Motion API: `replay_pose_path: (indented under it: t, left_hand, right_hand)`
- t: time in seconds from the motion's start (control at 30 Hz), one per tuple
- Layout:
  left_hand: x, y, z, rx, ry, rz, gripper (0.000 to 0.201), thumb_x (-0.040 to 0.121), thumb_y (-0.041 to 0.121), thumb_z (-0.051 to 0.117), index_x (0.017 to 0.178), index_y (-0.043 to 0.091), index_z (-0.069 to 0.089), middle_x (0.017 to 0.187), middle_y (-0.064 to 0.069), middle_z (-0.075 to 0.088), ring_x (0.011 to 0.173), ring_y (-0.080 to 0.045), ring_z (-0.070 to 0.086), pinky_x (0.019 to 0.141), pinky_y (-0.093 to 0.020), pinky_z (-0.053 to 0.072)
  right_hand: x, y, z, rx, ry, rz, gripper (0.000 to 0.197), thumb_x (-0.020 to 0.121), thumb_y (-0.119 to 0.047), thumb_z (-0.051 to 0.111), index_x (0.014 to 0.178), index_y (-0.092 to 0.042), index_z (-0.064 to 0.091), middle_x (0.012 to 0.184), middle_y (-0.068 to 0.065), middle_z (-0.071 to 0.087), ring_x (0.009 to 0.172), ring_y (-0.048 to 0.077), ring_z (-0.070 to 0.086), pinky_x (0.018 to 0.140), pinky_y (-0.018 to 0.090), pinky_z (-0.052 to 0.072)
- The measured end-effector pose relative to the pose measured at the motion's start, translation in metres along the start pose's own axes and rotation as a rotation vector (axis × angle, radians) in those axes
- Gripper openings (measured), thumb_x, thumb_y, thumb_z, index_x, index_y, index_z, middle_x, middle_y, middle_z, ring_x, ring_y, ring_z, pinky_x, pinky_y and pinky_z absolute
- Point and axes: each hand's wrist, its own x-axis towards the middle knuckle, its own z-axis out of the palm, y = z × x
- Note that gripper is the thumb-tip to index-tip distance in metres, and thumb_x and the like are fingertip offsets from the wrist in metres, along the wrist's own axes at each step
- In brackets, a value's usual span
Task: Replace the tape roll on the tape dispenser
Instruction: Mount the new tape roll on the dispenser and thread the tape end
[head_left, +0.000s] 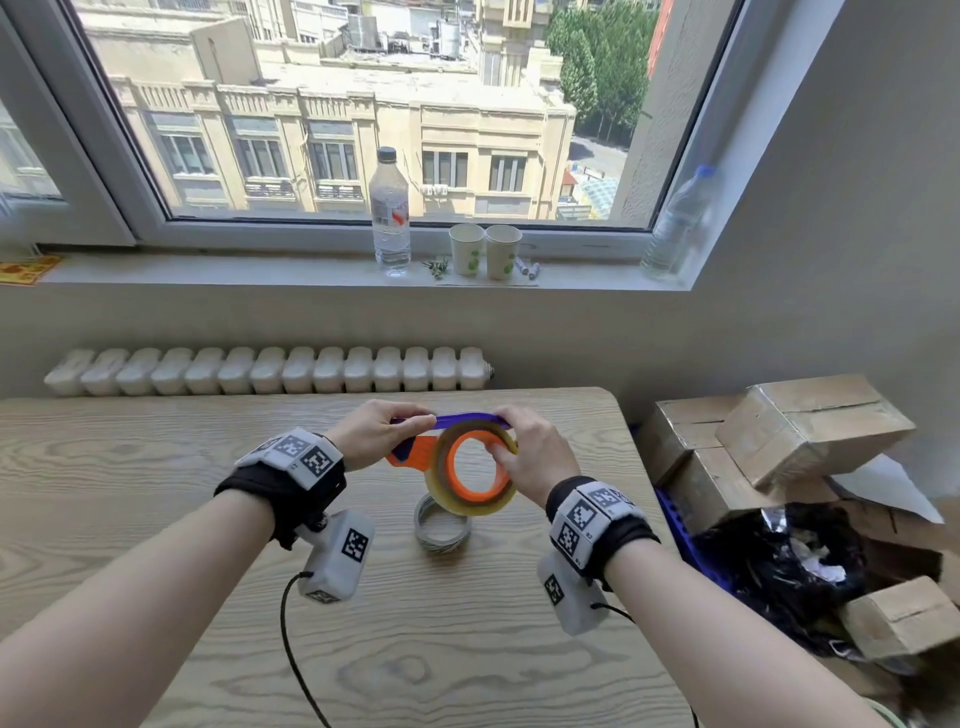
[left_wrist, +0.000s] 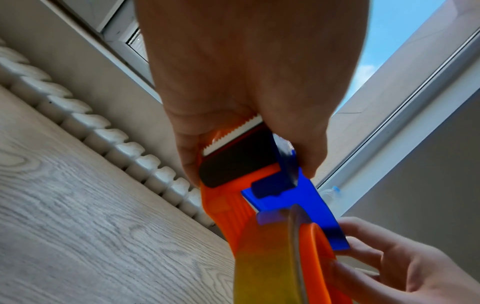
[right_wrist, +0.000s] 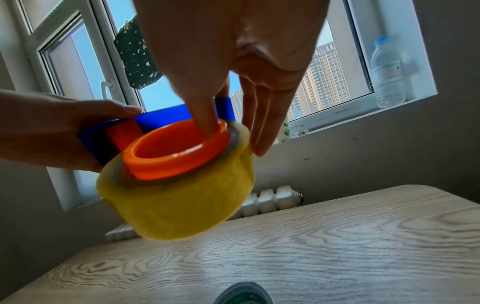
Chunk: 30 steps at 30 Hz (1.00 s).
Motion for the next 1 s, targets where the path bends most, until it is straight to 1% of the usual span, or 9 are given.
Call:
replay_pose_path:
  t: [0.17,0.3,0.37,0.43,0.53,0.63,0.73,0.87,1.0]
  left_hand:
    - [0.002,0.007,-0.003,0.035,0.019,0.023,0.024,0.09,0.036,0.052,0.103,0.019,0.064,0.079,0.004,0.062,0.07,-0.013,0.057,0.062,-0.021,0.048]
    - [0.003,0.019,-0.011,-0.349,0.151,-0.054,0.034,0.094,0.046,0.035,0.096,0.02,0.057,0.084,-0.006,0.06,0.076,-0.022,0.058,0.078,-0.035,0.047]
    - [0.003,0.02,-0.013,-0.529,0.155,-0.137,0.042,0.092,0.055,0.031,0.101,0.021,0.054,0.089,-0.011,0.062,0.079,-0.025,0.06,0.081,-0.037,0.049]
    - [0.001,0.018,-0.012,-0.545,0.118,-0.216,0.049,0.089,0.057,0.036,0.097,0.013,0.056,0.091,-0.015,0.062,0.083,-0.027,0.061,0.08,-0.035,0.05]
    - [-0.004,0.014,-0.007,-0.489,-0.049,-0.281,0.048,0.087,0.055,0.044,0.083,0.01,0.062,0.087,-0.011,0.063,0.081,-0.022,0.061,0.079,-0.033,0.048]
    - [-0.006,0.011,-0.003,-0.574,-0.168,-0.227,0.042,0.08,0.055,0.056,0.091,0.016,0.066,0.092,-0.007,0.067,0.088,-0.02,0.063,0.087,-0.035,0.046]
    - [-0.005,0.009,0.0,-0.717,-0.255,-0.137,0.057,0.053,0.053,0.079,0.098,0.02,0.069,0.097,0.0,0.073,0.091,-0.013,0.067,0.085,-0.031,0.048]
    - [-0.003,0.013,0.004,-0.788,-0.328,-0.054,0.04,0.061,0.027,0.078,0.099,0.017,0.069,0.095,0.0,0.074,0.09,-0.015,0.068,0.076,-0.027,0.051]
    - [-0.001,0.016,0.01,-0.849,-0.31,0.007,0.065,0.054,0.029,0.086,0.112,0.01,0.064,0.106,-0.009,0.071,0.098,-0.022,0.066,0.093,-0.04,0.047]
  right_hand:
    - [0.0,0.0,0.003,0.091,0.044,0.053,0.025,0.086,-0.028,0.059,0.11,-0.023,0.06,0.103,0.001,0.069,0.093,0.023,0.062,0.078,0.029,0.045]
    - [0.005,0.002,0.002,0.29,0.063,0.163,0.021,0.082,-0.028,0.065,0.101,-0.02,0.065,0.09,0.001,0.068,0.087,0.02,0.06,0.075,0.026,0.042]
    - [0.008,0.001,0.004,0.431,0.066,0.225,0.013,0.078,-0.023,0.068,0.091,-0.02,0.067,0.078,-0.002,0.065,0.083,0.026,0.062,0.076,0.034,0.051]
    - [0.011,-0.003,0.002,0.592,0.051,0.291,0.008,0.078,-0.018,0.07,0.079,-0.022,0.063,0.075,0.002,0.063,0.077,0.031,0.064,0.069,0.043,0.058]
    - [0.012,-0.012,-0.002,0.812,-0.015,0.353,0.012,0.083,-0.007,0.065,0.08,-0.017,0.06,0.079,0.009,0.059,0.067,0.024,0.059,0.05,0.031,0.056]
    - [0.012,-0.019,-0.005,0.948,-0.07,0.373,0.01,0.084,-0.002,0.061,0.091,-0.009,0.06,0.077,0.008,0.06,0.064,0.021,0.061,0.056,0.034,0.057]
    - [0.013,-0.02,-0.002,1.006,-0.105,0.404,0.009,0.085,-0.004,0.062,0.092,-0.008,0.06,0.079,0.009,0.063,0.063,0.022,0.064,0.065,0.04,0.058]
    - [0.012,-0.02,0.001,1.012,-0.129,0.427,0.014,0.085,-0.007,0.063,0.099,-0.004,0.061,0.084,0.012,0.065,0.068,0.025,0.066,0.066,0.04,0.059]
    - [0.012,-0.021,0.002,1.035,-0.149,0.428,0.021,0.086,-0.012,0.064,0.104,-0.002,0.061,0.091,0.014,0.066,0.075,0.026,0.068,0.066,0.035,0.061]
